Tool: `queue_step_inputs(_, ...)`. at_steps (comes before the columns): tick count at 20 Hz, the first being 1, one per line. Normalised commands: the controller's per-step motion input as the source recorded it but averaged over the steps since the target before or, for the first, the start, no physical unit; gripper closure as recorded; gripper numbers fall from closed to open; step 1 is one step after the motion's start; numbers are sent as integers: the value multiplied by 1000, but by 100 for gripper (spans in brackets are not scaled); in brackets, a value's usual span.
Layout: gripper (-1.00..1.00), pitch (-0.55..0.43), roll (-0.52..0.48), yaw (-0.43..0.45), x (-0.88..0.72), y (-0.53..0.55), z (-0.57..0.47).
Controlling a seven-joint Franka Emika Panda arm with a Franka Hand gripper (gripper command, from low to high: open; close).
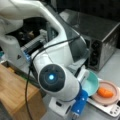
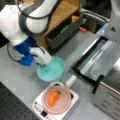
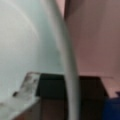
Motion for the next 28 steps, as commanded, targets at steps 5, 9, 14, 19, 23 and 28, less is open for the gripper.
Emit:
queue_step_inputs(5, 100, -327, -435, -175, -789, 483, -75)
queue_step_inputs(9, 100, -243, -285, -78, -523, 241, -88)
queue_step_inputs(14, 100, -161, -169, -41, -282, 162, -59)
queue_step_inputs(19, 100, -122, -112, -55, -328, 316, -54)
queue_step_inputs(23, 100, -124, -89, -107, -530, 449, -35)
queue_step_inputs(28, 100, -146, -67, -129, -592, 428, -30)
